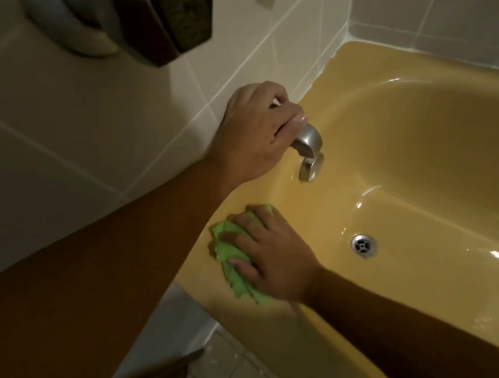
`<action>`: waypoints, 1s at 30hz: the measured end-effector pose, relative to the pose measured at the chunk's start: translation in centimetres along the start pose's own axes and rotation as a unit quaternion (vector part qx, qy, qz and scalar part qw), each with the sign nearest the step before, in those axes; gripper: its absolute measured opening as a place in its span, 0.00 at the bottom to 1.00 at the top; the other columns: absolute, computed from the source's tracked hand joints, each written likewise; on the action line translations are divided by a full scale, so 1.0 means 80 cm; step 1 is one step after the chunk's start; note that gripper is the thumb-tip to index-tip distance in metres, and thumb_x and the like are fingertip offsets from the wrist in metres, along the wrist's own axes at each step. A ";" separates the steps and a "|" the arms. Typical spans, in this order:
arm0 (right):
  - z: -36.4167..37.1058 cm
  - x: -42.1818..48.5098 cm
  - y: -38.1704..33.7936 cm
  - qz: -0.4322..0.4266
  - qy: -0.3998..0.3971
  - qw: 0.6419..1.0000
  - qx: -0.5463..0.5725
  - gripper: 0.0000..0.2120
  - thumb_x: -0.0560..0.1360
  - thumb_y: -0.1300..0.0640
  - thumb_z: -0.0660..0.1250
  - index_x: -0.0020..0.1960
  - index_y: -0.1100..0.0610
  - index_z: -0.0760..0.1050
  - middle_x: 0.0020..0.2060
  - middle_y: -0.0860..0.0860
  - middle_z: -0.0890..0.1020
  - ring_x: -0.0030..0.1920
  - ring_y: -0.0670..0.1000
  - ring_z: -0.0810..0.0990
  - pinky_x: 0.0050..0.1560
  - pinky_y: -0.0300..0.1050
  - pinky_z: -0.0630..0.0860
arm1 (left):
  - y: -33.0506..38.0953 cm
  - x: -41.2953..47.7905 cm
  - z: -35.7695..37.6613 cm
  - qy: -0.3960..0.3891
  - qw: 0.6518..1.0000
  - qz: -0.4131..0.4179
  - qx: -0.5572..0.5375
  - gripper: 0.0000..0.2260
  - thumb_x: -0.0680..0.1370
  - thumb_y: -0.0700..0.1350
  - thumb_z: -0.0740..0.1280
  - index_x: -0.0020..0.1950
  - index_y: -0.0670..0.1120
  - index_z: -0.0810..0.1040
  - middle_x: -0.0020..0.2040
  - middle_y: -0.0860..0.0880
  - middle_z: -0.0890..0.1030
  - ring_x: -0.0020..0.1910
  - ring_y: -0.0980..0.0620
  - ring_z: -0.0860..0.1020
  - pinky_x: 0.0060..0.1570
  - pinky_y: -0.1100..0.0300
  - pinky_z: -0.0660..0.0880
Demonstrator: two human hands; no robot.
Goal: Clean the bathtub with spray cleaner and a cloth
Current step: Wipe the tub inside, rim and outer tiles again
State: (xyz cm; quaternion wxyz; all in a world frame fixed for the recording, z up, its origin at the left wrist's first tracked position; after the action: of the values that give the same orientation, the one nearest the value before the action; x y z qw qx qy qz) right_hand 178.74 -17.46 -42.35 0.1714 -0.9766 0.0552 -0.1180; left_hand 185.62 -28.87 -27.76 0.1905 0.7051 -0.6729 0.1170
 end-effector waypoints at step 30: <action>0.023 -0.047 -0.087 0.085 -0.057 0.993 -0.062 0.28 0.85 0.38 0.50 0.80 0.51 0.65 0.78 0.56 0.68 0.80 0.63 0.60 0.76 0.64 0.59 | -0.026 -0.270 -0.017 -0.083 0.940 -0.282 -0.173 0.16 0.86 0.46 0.58 0.71 0.47 0.78 0.68 0.49 0.80 0.66 0.51 0.76 0.67 0.57 0.71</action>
State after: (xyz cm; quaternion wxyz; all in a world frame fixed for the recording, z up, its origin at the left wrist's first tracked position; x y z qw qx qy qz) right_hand 176.05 -9.81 -42.43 0.1227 -0.9822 0.1358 -0.0432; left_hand 186.37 -8.73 -35.88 0.2782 0.8294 -0.4696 -0.1194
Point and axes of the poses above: each hand's wrist, its own x-axis towards the middle knuckle, its own z-axis out of the palm, y = z × x, the point moved 10 cm from there along x, towards the middle knuckle
